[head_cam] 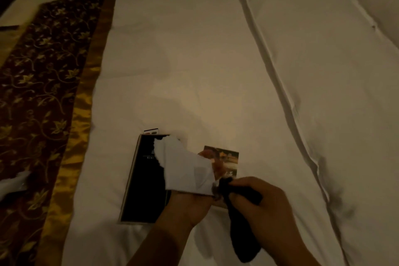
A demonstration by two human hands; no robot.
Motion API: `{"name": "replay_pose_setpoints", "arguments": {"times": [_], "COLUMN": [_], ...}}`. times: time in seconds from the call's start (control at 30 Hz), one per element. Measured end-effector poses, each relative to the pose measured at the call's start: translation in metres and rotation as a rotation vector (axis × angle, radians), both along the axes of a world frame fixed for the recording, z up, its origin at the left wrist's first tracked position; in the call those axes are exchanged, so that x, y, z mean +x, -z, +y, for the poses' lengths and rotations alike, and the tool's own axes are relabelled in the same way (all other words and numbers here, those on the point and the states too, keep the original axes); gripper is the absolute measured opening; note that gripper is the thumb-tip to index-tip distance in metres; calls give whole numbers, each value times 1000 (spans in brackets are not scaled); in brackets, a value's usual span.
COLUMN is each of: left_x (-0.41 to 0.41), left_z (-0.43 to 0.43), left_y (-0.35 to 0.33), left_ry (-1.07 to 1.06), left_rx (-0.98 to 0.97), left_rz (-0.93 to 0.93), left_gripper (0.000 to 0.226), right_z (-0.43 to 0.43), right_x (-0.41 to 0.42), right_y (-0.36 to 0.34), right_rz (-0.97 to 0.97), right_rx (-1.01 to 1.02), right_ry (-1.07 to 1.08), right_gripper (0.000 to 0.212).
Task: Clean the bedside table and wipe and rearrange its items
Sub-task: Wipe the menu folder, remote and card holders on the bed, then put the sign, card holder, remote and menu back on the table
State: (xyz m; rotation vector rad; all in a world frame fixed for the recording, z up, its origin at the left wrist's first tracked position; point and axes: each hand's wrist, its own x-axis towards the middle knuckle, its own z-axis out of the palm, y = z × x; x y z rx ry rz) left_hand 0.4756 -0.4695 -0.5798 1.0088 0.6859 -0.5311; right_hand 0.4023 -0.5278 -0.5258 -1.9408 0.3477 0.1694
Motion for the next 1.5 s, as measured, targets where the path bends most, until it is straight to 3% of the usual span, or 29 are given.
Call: {"name": "replay_pose_setpoints", "arguments": {"times": [0.03,0.07,0.13,0.2,0.33,0.47,0.57,0.67,0.77,0.97,1.1,1.4,1.5], "left_x": [-7,-13,-10,-13,-14,-16,-20,-21,-19,-23,-27,-21,-24], "left_z": [52,72,86,78,92,89,76,72,82,112,123,82,67], "left_y": [-3,-7,3,0,7,5,2,0,-1,2,-2,-52,-76], "left_ry": [2,-194,-145,-53,-152,-99,-31,-61,-116,-168,-204,-162,-152], "left_rx": [-8,-50,195,421,753,875,853,744,636,529,495,401,377], "left_rz": [29,9,49,-44,-163,-299,-355,-302,-207,-32,6,-20,-35], "left_gripper": [57,58,66,65,46,29,22,19,21,21,22,12,21], "right_z": [-5,-10,-12,-9,-7,-3,14,29,27,-18,-39,-77,-94], "right_x": [3,6,9,13,7,5,17,15,6,7,8,7,-2], "right_y": [-5,-11,-27,-42,-49,-33,-10,6,13,17,12,-23,-48], "right_rz": [1,-33,-99,-114,-133,-249,-298,-339,-360,68,131,32,-6], "right_rx": [77,154,345,457,221,-95,-366,-437,-370,-151,130,-54,-72], "right_ry": [111,205,271,217,61,55,-8,-175,-235,83,298,223,221], "right_gripper": [35,36,32,27,33,26,29,22,24,24,30,20,20]}}
